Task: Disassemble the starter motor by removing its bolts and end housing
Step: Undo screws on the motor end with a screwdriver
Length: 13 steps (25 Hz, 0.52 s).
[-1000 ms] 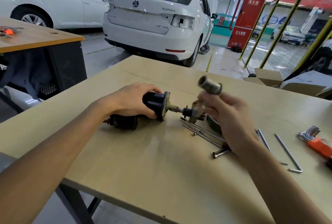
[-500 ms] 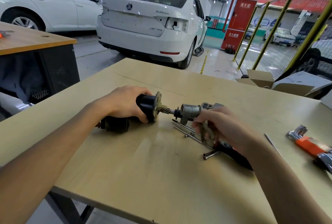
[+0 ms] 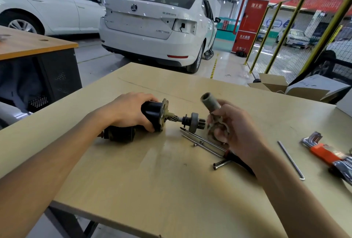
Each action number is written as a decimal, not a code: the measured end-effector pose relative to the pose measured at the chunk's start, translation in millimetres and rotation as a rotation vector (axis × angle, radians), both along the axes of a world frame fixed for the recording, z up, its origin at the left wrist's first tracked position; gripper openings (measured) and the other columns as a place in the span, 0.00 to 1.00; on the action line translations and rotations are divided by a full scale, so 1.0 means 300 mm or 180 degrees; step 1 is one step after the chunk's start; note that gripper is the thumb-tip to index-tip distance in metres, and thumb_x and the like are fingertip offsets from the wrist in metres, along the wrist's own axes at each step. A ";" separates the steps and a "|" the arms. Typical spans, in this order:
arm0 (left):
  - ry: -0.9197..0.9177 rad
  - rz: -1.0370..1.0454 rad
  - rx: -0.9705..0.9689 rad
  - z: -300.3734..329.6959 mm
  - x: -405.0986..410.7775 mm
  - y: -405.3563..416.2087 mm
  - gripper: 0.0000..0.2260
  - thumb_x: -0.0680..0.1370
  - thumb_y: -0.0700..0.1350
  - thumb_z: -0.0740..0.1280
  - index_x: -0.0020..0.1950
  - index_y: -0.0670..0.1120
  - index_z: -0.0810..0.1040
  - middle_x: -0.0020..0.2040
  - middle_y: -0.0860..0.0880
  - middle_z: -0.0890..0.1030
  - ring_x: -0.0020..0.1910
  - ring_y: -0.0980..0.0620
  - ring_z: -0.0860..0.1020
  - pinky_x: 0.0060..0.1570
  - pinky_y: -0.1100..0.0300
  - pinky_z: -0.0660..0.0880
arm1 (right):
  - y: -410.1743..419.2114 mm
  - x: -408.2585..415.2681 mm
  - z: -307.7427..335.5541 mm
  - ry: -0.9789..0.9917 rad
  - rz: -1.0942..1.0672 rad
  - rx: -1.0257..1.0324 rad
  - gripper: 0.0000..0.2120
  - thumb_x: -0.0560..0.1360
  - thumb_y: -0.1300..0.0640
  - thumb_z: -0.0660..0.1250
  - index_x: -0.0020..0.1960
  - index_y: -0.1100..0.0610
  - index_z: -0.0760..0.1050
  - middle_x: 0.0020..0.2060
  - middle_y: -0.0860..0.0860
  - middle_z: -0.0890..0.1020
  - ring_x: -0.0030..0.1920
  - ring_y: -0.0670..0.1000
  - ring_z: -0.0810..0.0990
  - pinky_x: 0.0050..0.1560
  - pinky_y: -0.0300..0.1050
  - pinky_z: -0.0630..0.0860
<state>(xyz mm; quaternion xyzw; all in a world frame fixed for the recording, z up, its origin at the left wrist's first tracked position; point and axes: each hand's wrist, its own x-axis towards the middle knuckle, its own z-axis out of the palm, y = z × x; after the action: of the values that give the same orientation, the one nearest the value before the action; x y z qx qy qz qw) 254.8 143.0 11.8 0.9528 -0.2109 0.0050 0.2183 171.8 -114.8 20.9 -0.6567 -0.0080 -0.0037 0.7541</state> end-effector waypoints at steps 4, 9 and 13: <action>-0.0014 0.0005 0.0028 -0.004 0.007 0.001 0.29 0.63 0.56 0.81 0.61 0.61 0.73 0.56 0.58 0.78 0.55 0.52 0.74 0.56 0.53 0.72 | 0.011 -0.008 0.005 0.0438 0.0516 0.1211 0.07 0.66 0.61 0.67 0.42 0.59 0.70 0.36 0.54 0.76 0.26 0.51 0.75 0.23 0.38 0.73; -0.0025 0.0024 0.0029 -0.008 0.012 0.004 0.30 0.63 0.57 0.81 0.61 0.62 0.73 0.55 0.59 0.77 0.55 0.52 0.73 0.54 0.54 0.71 | 0.035 -0.032 -0.024 -0.0518 0.0016 -0.1777 0.19 0.73 0.42 0.71 0.39 0.58 0.75 0.27 0.46 0.77 0.27 0.47 0.78 0.26 0.36 0.71; -0.0011 0.0032 0.0040 -0.005 0.006 -0.002 0.31 0.63 0.56 0.81 0.63 0.60 0.73 0.56 0.58 0.77 0.55 0.52 0.74 0.58 0.51 0.72 | 0.066 -0.059 -0.036 -0.1447 0.0079 -0.4000 0.16 0.74 0.40 0.67 0.39 0.52 0.73 0.29 0.45 0.77 0.29 0.45 0.74 0.29 0.37 0.69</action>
<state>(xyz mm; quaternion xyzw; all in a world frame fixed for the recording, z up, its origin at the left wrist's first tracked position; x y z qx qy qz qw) 256.6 142.5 10.3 0.9552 -0.2065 0.0064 0.2120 154.0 -95.1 10.1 -0.9539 -0.1749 -0.1279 0.2077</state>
